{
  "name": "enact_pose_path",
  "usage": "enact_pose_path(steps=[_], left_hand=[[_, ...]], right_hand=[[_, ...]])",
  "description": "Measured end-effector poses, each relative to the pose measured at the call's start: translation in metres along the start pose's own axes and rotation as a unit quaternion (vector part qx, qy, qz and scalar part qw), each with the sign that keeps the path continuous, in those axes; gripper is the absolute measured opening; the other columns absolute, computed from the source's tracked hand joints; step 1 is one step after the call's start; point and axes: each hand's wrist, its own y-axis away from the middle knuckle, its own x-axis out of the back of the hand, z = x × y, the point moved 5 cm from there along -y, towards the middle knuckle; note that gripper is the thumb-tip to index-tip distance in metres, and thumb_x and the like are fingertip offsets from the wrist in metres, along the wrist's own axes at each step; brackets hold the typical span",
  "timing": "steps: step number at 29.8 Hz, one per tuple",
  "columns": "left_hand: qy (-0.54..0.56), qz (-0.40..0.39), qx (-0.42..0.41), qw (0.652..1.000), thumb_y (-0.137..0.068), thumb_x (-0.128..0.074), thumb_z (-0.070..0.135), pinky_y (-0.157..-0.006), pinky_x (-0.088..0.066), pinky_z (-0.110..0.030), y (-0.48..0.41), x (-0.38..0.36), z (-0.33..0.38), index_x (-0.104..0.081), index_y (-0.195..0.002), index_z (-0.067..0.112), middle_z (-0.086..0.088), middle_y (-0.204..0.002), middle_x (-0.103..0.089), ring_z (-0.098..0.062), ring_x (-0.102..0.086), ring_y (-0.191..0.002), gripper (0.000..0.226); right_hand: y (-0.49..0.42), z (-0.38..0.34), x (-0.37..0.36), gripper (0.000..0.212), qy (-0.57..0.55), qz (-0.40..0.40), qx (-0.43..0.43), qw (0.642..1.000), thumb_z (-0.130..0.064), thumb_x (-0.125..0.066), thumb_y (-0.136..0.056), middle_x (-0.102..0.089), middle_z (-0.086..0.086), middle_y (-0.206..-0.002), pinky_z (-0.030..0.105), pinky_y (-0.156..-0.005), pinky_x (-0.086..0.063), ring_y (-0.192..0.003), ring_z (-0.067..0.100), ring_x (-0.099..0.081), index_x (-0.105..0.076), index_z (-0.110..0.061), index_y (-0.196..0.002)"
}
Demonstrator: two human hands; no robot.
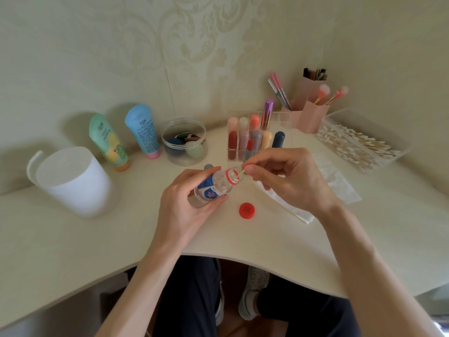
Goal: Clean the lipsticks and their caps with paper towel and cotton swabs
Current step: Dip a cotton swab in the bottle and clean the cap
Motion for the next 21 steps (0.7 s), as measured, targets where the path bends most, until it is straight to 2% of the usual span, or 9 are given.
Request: enact_pose_path(steps=[4,7,9,14,18,21], left_hand=[[-0.003,0.002,0.003,1.0,-0.078,-0.091,0.027,-0.088,-0.059,-0.043,0.0002,0.0001,0.0012,-0.073,-0.127,0.027,0.01,-0.115,-0.071,-0.013,-0.07,-0.105,0.052],[-0.005,0.003,0.003,1.0,-0.078,-0.091,0.026,-0.088,-0.059,-0.044,-0.0009,0.0,0.0013,-0.073,-0.126,0.028,0.009,-0.114,-0.071,-0.015,-0.07,-0.104,0.051],[-0.004,0.003,0.003,1.0,-0.078,-0.091,0.025,-0.088,-0.059,-0.044,-0.0012,-0.0003,0.0007,-0.073,-0.126,0.027,0.008,-0.115,-0.071,-0.015,-0.07,-0.105,0.051],[-0.004,0.002,0.003,1.0,-0.078,-0.09,0.026,-0.088,-0.059,-0.043,-0.0006,-0.0007,0.0002,-0.073,-0.127,0.026,0.009,-0.116,-0.071,-0.014,-0.069,-0.107,0.051],[-0.002,0.007,0.005,1.0,-0.078,-0.091,0.024,-0.089,-0.059,-0.042,-0.0007,0.0003,0.0006,-0.073,-0.128,0.025,0.008,-0.117,-0.07,-0.013,-0.069,-0.107,0.053],[-0.001,0.007,0.005,1.0,-0.078,-0.09,0.024,-0.088,-0.059,-0.042,-0.001,0.0,0.0011,-0.073,-0.128,0.024,0.007,-0.117,-0.07,-0.013,-0.069,-0.108,0.052]], right_hand=[[0.001,0.0018,-0.0021,0.004,0.035,0.009,0.006,0.999,-0.012,-0.076,-0.095,-0.072,-0.008,-0.076,0.038,-0.058,-0.052,-0.056,0.019,-0.06,-0.079,-0.011,-0.097],[0.0004,0.0029,-0.0059,0.006,0.041,-0.001,0.015,0.999,-0.01,-0.075,-0.095,-0.069,-0.017,-0.075,0.032,-0.059,-0.051,-0.056,0.016,-0.059,-0.078,-0.016,-0.095],[0.0001,0.0041,-0.0059,0.007,0.037,-0.005,0.015,0.999,-0.008,-0.076,-0.095,-0.069,-0.018,-0.076,0.028,-0.06,-0.05,-0.055,0.014,-0.058,-0.078,-0.015,-0.094],[0.0004,0.0047,-0.0057,0.008,0.04,-0.005,0.02,0.999,-0.007,-0.076,-0.094,-0.07,-0.019,-0.079,0.029,-0.061,-0.05,-0.058,0.014,-0.058,-0.079,-0.014,-0.095],[0.0001,0.0036,-0.0041,0.005,0.043,0.024,0.03,0.998,-0.012,-0.076,-0.095,-0.069,-0.017,-0.079,0.037,-0.058,-0.049,-0.056,0.022,-0.057,-0.08,-0.011,-0.098],[0.0001,0.0032,-0.0035,0.006,0.048,0.033,0.036,0.998,-0.012,-0.076,-0.095,-0.07,-0.017,-0.08,0.034,-0.057,-0.049,-0.056,0.018,-0.057,-0.08,-0.01,-0.099]])
